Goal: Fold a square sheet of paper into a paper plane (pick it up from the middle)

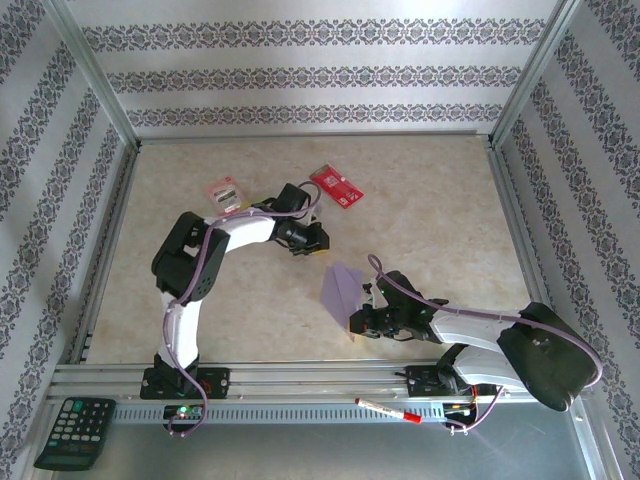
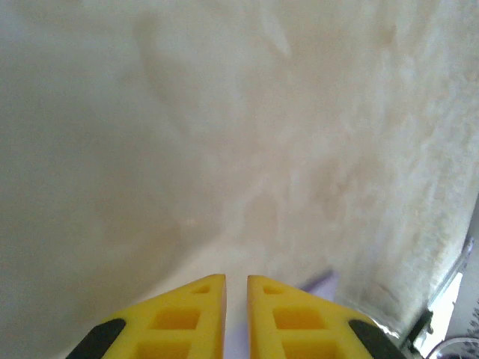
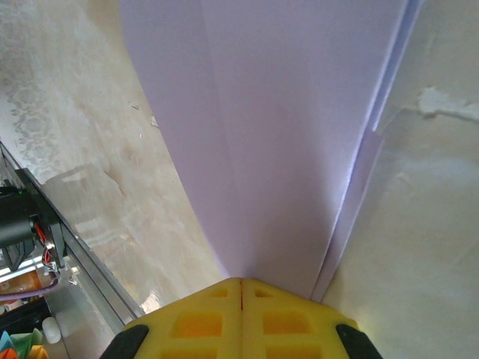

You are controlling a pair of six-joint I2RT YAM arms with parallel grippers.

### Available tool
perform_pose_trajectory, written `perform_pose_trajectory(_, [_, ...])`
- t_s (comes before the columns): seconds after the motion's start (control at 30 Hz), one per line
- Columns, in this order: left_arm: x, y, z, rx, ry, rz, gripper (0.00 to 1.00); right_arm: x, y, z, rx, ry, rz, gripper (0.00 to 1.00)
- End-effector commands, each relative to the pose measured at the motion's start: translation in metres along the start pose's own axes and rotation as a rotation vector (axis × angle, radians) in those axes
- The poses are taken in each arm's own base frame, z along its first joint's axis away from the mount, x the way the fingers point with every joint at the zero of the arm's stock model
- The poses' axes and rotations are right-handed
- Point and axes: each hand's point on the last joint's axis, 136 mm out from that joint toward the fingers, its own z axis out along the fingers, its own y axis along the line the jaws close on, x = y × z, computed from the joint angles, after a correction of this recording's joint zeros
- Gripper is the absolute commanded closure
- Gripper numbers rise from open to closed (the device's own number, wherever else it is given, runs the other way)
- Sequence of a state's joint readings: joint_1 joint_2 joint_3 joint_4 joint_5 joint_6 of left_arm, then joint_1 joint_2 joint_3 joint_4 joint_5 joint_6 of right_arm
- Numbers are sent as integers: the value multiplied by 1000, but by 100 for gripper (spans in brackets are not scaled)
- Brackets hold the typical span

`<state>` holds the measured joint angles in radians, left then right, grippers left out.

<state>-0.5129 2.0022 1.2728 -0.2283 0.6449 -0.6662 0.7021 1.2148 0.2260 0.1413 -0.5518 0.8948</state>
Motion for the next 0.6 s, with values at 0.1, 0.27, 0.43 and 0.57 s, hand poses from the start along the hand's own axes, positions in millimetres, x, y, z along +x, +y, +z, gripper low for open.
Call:
perform_pose_trajectory(0.1, [70,-54,-14,111,41,40,84,31,-55,-4,185,75,128,100])
perform_pose_trajectory(0.27, [112,-60,14,127,134,34,87,33,-57,-4,188,76,132,100])
perform_pose_trajectory(0.43, [119,-48,33,89,180,41,88,34,-59,-5,194,79,135,100])
perform_pose_trajectory(0.57, [106,-34,36,21,164,64,90,35,-60,-5,198,81,140,100])
